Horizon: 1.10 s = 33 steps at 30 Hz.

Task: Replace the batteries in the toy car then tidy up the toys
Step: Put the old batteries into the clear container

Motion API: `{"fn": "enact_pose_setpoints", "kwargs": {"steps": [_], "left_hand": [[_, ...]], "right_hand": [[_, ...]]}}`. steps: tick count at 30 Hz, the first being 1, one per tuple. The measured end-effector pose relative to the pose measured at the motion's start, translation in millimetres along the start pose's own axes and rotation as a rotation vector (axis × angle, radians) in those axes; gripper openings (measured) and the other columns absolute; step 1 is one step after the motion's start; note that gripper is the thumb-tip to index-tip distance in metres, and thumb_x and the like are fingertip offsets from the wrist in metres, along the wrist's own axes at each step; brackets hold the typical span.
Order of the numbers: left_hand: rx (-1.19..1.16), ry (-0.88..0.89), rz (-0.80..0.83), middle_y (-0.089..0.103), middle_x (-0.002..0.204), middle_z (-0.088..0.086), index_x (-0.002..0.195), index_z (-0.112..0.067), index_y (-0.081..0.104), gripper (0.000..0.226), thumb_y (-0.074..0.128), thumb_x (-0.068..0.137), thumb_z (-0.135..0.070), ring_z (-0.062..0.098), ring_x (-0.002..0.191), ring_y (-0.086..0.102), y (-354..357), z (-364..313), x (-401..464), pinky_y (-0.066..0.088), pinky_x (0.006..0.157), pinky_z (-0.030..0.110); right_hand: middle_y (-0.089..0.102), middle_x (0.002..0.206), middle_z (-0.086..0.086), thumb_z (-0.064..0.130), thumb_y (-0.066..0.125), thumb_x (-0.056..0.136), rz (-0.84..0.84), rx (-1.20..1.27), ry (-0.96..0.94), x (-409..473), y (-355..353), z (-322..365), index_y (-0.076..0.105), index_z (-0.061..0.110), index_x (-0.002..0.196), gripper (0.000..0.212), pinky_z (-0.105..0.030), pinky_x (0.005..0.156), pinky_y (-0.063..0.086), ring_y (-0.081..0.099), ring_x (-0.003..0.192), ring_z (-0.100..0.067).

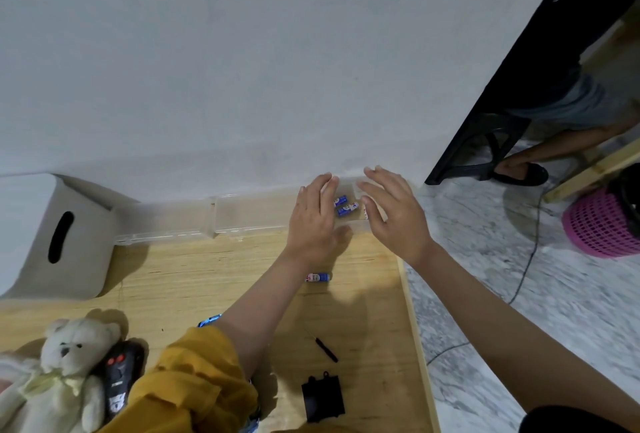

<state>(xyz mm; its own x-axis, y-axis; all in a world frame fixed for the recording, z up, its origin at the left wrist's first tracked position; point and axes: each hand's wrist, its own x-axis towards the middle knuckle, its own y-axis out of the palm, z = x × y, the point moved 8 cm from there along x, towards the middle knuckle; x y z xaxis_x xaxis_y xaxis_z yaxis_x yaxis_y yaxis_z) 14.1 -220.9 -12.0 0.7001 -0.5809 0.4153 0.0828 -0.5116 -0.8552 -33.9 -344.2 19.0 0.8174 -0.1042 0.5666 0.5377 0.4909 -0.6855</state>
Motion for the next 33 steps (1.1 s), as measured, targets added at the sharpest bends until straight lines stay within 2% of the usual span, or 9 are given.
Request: {"fn": "enact_pose_setpoints", "kwargs": {"steps": [3, 6, 11, 14, 21, 24, 27, 30, 33], "left_hand": [[-0.016, 0.023, -0.010, 0.035, 0.124, 0.009, 0.125, -0.007, 0.037, 0.083, 0.083, 0.059, -0.028, 0.029, 0.112, 0.043, 0.8, 0.0, 0.6, 0.044, 0.098, 0.051], [-0.028, 0.060, -0.020, 0.045, 0.115, 0.010, 0.116, -0.009, 0.042, 0.063, 0.077, 0.066, -0.026, 0.028, 0.101, 0.047, 1.5, -2.5, -1.8, 0.049, 0.087, 0.041], [0.007, 0.004, 0.063, 0.062, 0.108, 0.011, 0.115, -0.012, 0.051, 0.043, 0.057, 0.077, -0.032, 0.029, 0.094, 0.061, 7.3, -1.9, -6.4, 0.054, 0.068, 0.032], [0.043, 0.010, 0.060, 0.065, 0.106, 0.010, 0.108, -0.008, 0.064, 0.044, 0.049, 0.080, -0.038, 0.029, 0.090, 0.063, 7.4, -0.1, -7.1, 0.053, 0.062, 0.029], [0.132, 0.100, 0.019, 0.068, 0.100, 0.014, 0.105, -0.003, 0.070, 0.038, 0.059, 0.085, -0.034, 0.030, 0.089, 0.064, 17.4, 0.4, -10.5, 0.054, 0.068, 0.031], [0.134, 0.101, -0.010, 0.069, 0.099, 0.016, 0.105, -0.001, 0.070, 0.046, 0.049, 0.096, -0.040, 0.032, 0.089, 0.064, 19.3, 1.5, -11.4, 0.055, 0.072, 0.034], [0.133, 0.112, 0.013, 0.069, 0.099, 0.017, 0.104, 0.000, 0.070, 0.046, 0.043, 0.100, -0.037, 0.032, 0.088, 0.065, 17.3, -0.2, -9.8, 0.057, 0.075, 0.035], [0.078, 0.062, 0.109, 0.068, 0.104, 0.016, 0.108, -0.003, 0.068, 0.029, 0.066, 0.084, -0.019, 0.033, 0.093, 0.064, 16.7, 2.5, -9.8, 0.058, 0.068, 0.038], [-0.063, -0.046, 0.207, 0.062, 0.121, 0.017, 0.120, -0.005, 0.061, 0.045, 0.058, 0.077, -0.018, 0.034, 0.108, 0.061, 4.2, 4.7, -17.0, 0.060, 0.069, 0.039]], "right_hand": [[0.064, 0.120, -0.011, 0.011, 0.060, 0.089, -0.010, -0.036, -0.029, -9.0, 1.1, 1.6, 0.069, 0.007, 0.108, 0.021, -0.030, 0.098, 0.044, 0.054, 0.115, -0.028], [0.065, 0.115, -0.011, 0.012, 0.061, 0.089, 0.004, -0.068, -0.048, -17.6, 4.0, 2.8, 0.070, 0.008, 0.105, 0.019, -0.032, 0.094, 0.048, 0.055, 0.109, -0.028], [0.064, 0.119, -0.010, 0.009, 0.061, 0.086, 0.195, -0.060, -0.016, -30.3, 28.9, -4.2, 0.068, 0.008, 0.107, 0.022, -0.039, 0.095, 0.049, 0.052, 0.117, -0.028], [0.063, 0.122, -0.008, 0.004, 0.066, 0.083, 0.251, -0.038, 0.022, -31.8, 35.8, -3.7, 0.066, 0.008, 0.112, 0.030, -0.033, 0.094, 0.051, 0.053, 0.119, -0.025], [0.062, 0.124, -0.003, 0.006, 0.073, 0.077, 0.264, -0.046, -0.006, -31.5, 35.8, -8.7, 0.065, 0.013, 0.114, 0.038, -0.021, 0.093, 0.044, 0.049, 0.120, -0.016], [0.065, 0.121, -0.002, 0.005, 0.072, 0.078, 0.207, -0.095, -0.043, -32.9, 36.9, -8.3, 0.066, 0.013, 0.112, 0.036, -0.019, 0.093, 0.043, 0.051, 0.117, -0.015], [0.066, 0.119, -0.005, 0.004, 0.070, 0.080, 0.161, -0.120, -0.084, -35.0, 37.7, -8.2, 0.066, 0.010, 0.113, 0.034, -0.021, 0.099, 0.042, 0.054, 0.116, -0.018], [0.065, 0.121, -0.005, 0.004, 0.070, 0.080, 0.189, -0.133, -0.073, -35.9, 39.2, -7.9, 0.065, 0.010, 0.116, 0.037, -0.024, 0.101, 0.042, 0.054, 0.116, -0.019], [0.062, 0.124, -0.006, 0.006, 0.071, 0.079, 0.258, -0.148, -0.033, -35.1, 39.3, -3.0, 0.063, 0.012, 0.114, 0.037, -0.035, 0.100, 0.047, 0.051, 0.120, -0.021]]}}
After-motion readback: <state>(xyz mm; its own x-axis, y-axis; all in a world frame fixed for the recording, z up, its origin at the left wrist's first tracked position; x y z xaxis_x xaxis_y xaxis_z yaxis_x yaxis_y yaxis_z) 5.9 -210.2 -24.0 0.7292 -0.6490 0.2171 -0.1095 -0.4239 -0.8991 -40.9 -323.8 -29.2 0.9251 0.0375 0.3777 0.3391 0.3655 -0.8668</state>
